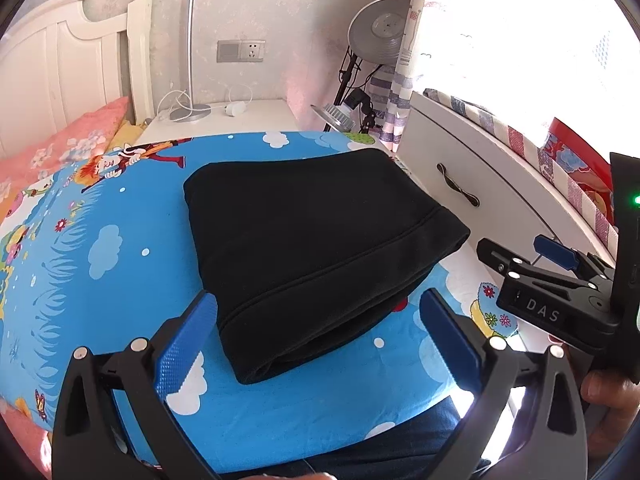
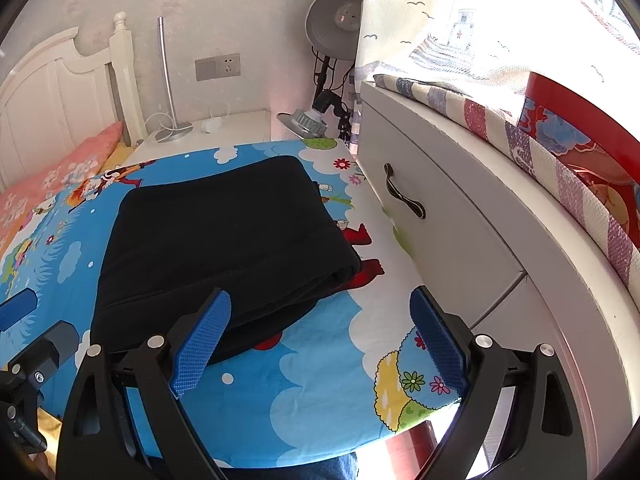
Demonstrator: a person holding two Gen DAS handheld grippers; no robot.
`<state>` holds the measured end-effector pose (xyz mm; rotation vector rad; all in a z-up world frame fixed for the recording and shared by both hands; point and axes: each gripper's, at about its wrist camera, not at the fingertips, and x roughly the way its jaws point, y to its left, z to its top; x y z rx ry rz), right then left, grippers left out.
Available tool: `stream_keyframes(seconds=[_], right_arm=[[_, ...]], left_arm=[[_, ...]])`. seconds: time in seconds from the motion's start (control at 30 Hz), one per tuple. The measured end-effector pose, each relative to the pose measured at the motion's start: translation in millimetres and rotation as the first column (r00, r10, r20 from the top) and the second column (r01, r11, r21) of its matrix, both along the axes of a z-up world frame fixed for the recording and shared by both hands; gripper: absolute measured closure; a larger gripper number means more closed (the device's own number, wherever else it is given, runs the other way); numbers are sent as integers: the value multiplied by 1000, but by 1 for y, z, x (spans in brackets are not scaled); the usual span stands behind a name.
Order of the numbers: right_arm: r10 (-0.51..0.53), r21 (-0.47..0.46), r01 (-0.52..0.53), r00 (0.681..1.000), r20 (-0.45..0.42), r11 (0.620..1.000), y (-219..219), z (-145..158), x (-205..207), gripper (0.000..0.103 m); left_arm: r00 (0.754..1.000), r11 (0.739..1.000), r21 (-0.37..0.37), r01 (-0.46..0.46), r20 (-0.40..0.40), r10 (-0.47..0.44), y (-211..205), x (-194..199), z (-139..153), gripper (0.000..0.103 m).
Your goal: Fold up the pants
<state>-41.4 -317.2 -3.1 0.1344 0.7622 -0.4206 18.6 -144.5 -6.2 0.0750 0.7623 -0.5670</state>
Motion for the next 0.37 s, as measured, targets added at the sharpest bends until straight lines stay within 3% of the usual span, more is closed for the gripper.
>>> stream_keyframes(seconds=[0.2,0.37], right_arm=[[0,10,0,1000,3,1000,-2,-2,-1,15],[-3,41,2,1000,30,999,-4,-4,-3,15]], left_arm=[[1000,1000,1,16,-16,-16,-7,2,-4,2],[999,998,-55,-12,-36,10,5,8,-4,2]])
